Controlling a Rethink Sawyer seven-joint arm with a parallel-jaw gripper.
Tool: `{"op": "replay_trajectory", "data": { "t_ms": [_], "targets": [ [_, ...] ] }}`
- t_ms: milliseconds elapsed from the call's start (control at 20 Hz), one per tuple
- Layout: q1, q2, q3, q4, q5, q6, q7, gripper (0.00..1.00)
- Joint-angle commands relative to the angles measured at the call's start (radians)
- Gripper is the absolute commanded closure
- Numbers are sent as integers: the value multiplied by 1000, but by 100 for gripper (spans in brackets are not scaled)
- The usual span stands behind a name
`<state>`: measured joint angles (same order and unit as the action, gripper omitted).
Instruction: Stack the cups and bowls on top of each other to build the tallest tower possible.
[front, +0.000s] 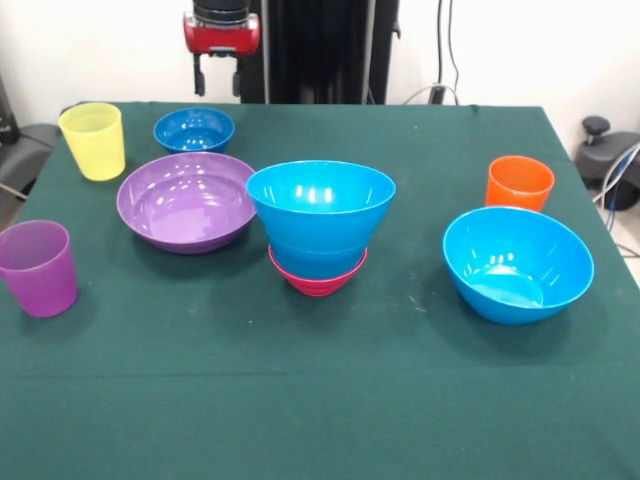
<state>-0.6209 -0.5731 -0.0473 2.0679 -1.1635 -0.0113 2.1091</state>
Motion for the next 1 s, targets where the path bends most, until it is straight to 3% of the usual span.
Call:
{"op": "replay_trajectory", "data": {
  "t_ms": [50,150,250,350,550,650,800,1000],
  "targets": [
    [88,90,-261,-3,174,-519,-143,0],
    [100,32,-259,11,150,-488,-127,0],
    [83,-26,-212,30,66,-396,-54,0],
    [73,-27,-230,44,44,-417,-47,0],
    [58,-270,-168,163,-172,-255,167,0],
    [26,-329,-93,216,-238,-179,244,0],
    [-28,-365,-8,243,-194,-118,199,0],
    [-7,-188,-37,130,-80,-185,117,0]
  ]
}}
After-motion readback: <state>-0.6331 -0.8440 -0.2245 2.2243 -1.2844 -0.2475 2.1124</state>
